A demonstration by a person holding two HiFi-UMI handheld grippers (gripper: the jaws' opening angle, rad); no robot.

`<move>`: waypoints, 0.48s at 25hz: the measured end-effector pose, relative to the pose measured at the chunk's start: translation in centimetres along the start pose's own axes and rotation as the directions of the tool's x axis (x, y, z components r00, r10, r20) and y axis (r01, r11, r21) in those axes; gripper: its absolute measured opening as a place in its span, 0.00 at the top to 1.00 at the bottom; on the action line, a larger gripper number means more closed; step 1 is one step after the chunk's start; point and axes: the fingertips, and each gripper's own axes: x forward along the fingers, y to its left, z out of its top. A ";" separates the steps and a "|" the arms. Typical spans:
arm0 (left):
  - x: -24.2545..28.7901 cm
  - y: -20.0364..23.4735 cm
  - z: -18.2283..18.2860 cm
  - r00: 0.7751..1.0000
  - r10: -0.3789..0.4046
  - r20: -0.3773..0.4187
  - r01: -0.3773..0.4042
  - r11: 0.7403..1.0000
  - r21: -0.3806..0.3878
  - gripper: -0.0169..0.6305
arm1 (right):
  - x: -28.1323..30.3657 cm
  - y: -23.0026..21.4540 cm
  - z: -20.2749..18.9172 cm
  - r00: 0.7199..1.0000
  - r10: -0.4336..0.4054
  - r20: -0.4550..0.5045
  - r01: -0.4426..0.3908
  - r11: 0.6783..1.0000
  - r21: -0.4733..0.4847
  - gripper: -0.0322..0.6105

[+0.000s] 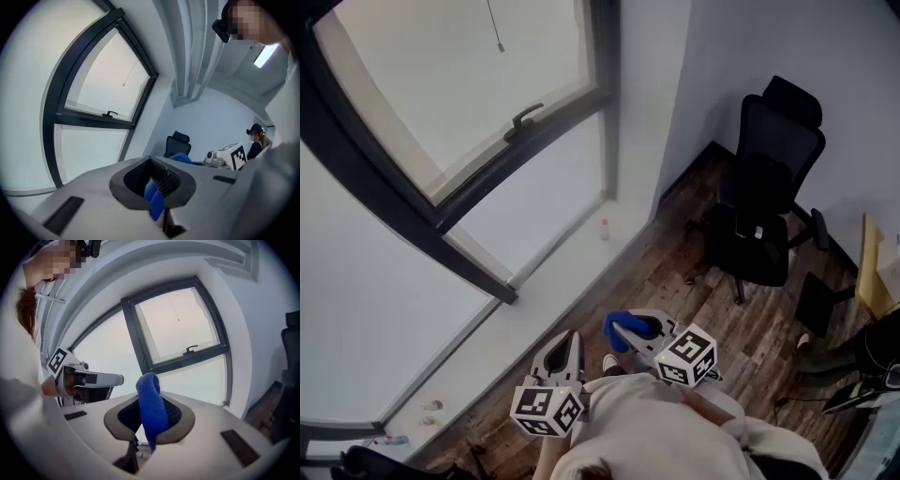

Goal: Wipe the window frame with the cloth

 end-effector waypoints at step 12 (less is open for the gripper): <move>0.2 -0.3 0.0 1.000 -0.012 0.002 0.012 1.000 0.004 0.97 | -0.3 -0.5 -0.1 1.000 -0.022 0.004 0.022 1.000 0.007 0.87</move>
